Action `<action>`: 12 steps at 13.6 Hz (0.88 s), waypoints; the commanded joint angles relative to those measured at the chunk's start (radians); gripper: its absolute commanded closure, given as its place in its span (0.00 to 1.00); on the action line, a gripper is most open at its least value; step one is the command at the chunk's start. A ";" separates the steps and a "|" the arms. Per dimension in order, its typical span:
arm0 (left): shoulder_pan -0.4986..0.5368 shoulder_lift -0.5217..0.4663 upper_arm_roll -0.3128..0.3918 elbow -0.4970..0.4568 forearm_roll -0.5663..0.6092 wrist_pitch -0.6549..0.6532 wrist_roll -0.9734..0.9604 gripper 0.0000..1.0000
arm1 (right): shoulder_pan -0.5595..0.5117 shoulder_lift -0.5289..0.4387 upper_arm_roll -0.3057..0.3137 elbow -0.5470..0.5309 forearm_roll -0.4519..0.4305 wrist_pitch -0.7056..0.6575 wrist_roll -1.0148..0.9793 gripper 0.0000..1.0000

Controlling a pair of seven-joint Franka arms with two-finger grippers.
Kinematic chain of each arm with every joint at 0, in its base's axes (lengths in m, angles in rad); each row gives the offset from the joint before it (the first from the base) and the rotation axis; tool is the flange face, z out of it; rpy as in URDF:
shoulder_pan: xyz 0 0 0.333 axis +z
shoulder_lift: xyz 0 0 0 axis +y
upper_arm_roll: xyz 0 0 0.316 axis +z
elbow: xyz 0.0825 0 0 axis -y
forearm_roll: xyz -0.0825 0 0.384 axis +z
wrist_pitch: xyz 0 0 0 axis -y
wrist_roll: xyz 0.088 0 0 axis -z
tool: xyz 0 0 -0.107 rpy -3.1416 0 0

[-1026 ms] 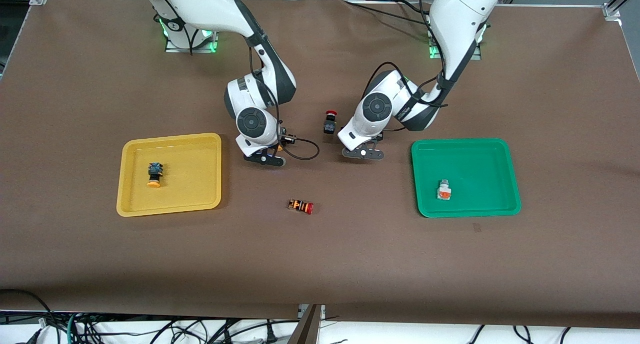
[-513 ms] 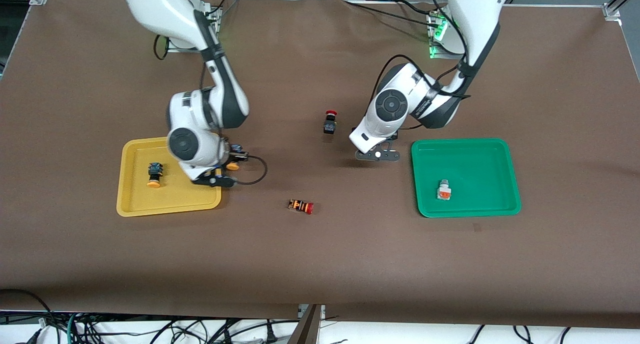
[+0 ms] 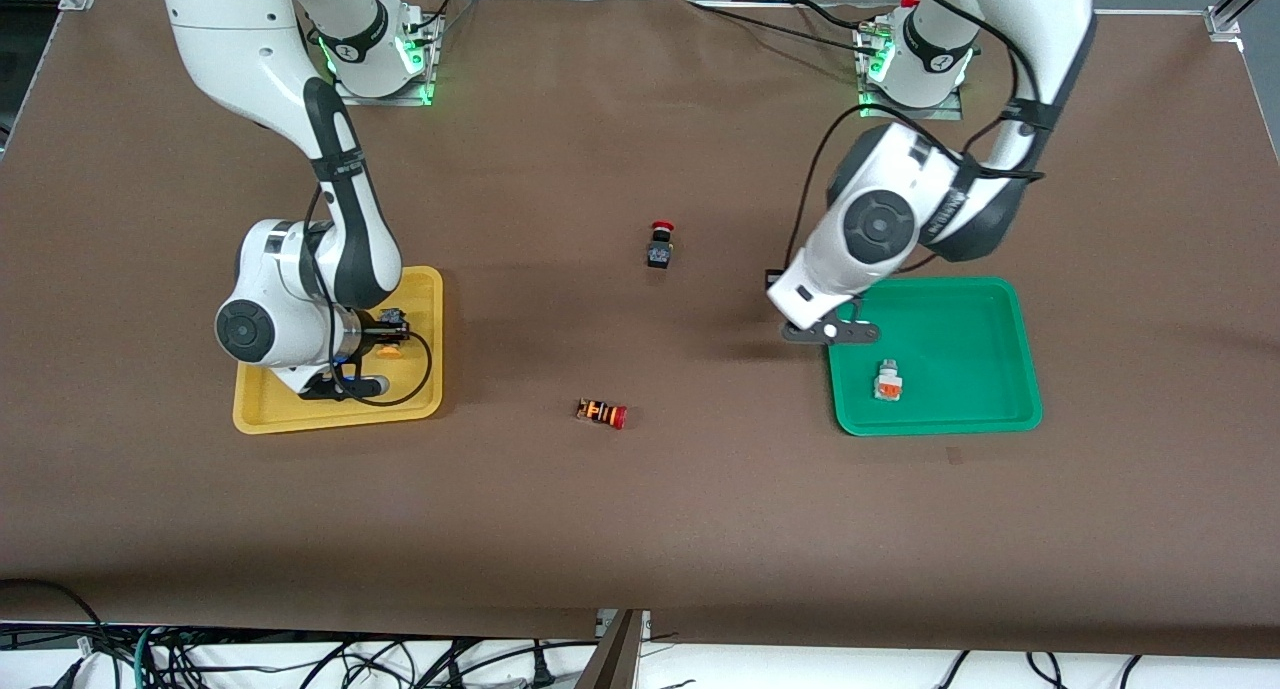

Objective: Place green and yellow buttons in trays

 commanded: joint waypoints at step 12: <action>0.343 0.043 0.004 0.016 0.110 -0.001 0.464 0.78 | -0.033 0.005 0.007 0.110 0.003 -0.040 -0.015 0.01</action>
